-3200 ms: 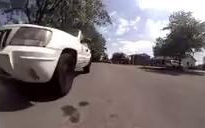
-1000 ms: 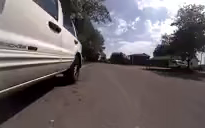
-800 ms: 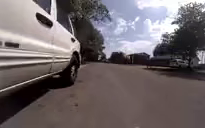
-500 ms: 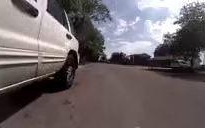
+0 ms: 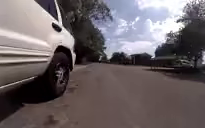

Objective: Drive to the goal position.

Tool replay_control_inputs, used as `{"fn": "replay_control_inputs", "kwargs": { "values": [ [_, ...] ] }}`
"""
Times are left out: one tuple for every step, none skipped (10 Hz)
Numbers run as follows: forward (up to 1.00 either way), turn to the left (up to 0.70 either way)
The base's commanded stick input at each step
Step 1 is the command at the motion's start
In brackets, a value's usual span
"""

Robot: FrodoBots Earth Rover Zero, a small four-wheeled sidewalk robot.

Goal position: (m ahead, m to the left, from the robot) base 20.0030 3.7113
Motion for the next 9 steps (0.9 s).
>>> {"fn": "replay_control_inputs", "kwargs": {
  "values": [
    [1.0, 0.13],
    [1.0, 0.01],
    [1.0, 0.0],
    [1.0, 0.0],
    [1.0, 0.0],
    [1.0, 0.0],
    [1.0, 0.0],
    [1.0, 0.0],
    [1.0, 0.0]
  ]
}}
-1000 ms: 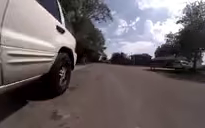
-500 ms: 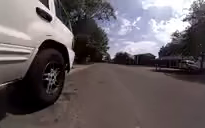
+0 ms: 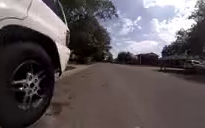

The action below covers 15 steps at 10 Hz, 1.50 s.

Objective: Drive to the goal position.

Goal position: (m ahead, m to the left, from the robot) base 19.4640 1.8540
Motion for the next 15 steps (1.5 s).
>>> {"fn": "replay_control_inputs", "kwargs": {
  "values": [
    [1.0, 0.0],
    [1.0, 0.0],
    [1.0, 0.0],
    [1.0, 0.0],
    [1.0, -0.01],
    [1.0, -0.19],
    [1.0, -0.24],
    [1.0, -0.21],
    [1.0, 0.0],
    [1.0, 0.0],
    [1.0, 0.0],
    [1.0, 0.0],
    [1.0, 0.0],
    [1.0, 0.0],
    [1.0, 0.0]
  ]
}}
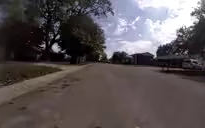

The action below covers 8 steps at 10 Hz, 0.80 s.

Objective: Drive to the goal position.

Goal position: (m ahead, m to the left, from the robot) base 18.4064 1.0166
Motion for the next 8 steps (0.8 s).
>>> {"fn": "replay_control_inputs", "kwargs": {
  "values": [
    [1.0, 0.0],
    [1.0, 0.0],
    [1.0, 0.01],
    [1.0, 0.09],
    [1.0, 0.23],
    [1.0, 0.21],
    [1.0, 0.17],
    [1.0, 0.04]
  ]
}}
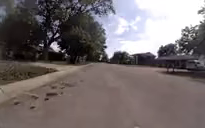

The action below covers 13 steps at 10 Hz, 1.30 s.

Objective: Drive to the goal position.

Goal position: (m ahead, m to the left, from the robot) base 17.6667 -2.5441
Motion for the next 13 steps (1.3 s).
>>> {"fn": "replay_control_inputs", "kwargs": {
  "values": [
    [1.0, 0.02],
    [1.0, 0.01],
    [1.0, 0.0],
    [1.0, 0.0],
    [1.0, 0.0],
    [1.0, 0.0],
    [1.0, 0.0],
    [1.0, 0.0],
    [1.0, 0.0],
    [1.0, 0.0],
    [1.0, 0.0],
    [1.0, 0.0],
    [1.0, 0.0]
  ]
}}
